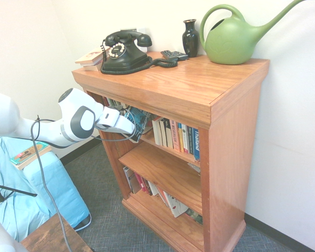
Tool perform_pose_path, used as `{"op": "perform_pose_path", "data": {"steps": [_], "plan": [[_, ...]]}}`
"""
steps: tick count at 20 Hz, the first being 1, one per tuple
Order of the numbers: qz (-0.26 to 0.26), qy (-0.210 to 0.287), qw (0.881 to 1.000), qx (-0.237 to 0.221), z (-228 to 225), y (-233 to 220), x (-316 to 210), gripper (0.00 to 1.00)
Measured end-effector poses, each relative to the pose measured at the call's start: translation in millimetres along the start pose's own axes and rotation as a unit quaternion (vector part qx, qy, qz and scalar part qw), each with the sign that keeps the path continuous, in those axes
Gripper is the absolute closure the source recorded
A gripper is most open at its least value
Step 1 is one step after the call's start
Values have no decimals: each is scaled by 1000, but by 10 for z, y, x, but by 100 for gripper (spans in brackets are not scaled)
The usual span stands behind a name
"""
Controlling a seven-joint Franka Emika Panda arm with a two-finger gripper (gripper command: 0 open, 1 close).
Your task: Put the book on the shelf
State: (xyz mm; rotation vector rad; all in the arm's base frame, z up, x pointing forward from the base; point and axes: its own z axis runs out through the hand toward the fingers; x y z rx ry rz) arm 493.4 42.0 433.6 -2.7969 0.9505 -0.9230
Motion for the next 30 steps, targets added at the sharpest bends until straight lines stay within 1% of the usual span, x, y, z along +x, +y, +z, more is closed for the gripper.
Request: {"op": "perform_pose_path", "data": {"steps": [5,8,13,19,24,30], "plan": [[-4,-7,1000,-9,168,-83,35,100],[-9,-9,1000,-10,258,-214,71,100],[6,-11,1000,-10,346,-348,42,100],[15,0,1000,-15,402,-420,-16,100],[1,14,1000,-23,608,-387,17,100],[-1,22,1000,-22,611,-394,17,100]]}}
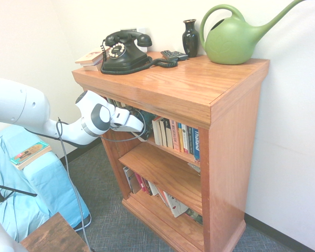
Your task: Put the book on the shelf
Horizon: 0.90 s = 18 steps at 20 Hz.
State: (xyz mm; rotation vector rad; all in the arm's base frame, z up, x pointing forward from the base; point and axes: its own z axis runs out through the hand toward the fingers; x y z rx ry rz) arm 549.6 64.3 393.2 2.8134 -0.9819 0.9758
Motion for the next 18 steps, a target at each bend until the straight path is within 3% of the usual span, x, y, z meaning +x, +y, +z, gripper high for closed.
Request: {"op": "perform_pose_path", "data": {"steps": [1,18], "plan": [[1,1,1000,1,-1,-1,0,0],[-1,9,1000,2,-22,45,16,0]]}}
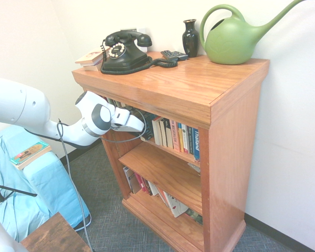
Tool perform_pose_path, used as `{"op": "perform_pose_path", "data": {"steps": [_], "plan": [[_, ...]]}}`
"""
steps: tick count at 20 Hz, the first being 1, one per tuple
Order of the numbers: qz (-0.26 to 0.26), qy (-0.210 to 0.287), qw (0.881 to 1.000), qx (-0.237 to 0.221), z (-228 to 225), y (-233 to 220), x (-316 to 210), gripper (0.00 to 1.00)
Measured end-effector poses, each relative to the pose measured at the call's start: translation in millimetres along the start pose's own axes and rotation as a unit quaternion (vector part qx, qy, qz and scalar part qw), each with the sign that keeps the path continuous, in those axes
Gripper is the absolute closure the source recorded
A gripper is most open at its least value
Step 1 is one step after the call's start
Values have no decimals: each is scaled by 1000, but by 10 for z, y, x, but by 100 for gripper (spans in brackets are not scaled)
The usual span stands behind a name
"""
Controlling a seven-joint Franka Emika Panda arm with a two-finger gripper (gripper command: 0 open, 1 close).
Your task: Put the book on the shelf
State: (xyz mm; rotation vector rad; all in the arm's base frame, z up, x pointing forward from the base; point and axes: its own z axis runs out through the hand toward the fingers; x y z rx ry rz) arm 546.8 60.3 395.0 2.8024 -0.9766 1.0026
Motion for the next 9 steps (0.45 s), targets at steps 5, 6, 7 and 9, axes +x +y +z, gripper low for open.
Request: {"op": "perform_pose_path", "data": {"steps": [5,6,7,9], "plan": [[-12,0,1000,-3,-118,155,-148,0],[-13,0,1000,-5,-167,221,-188,0],[-13,1,1000,-6,-231,291,-229,0],[-12,2,1000,-7,-375,447,-327,0]]}}
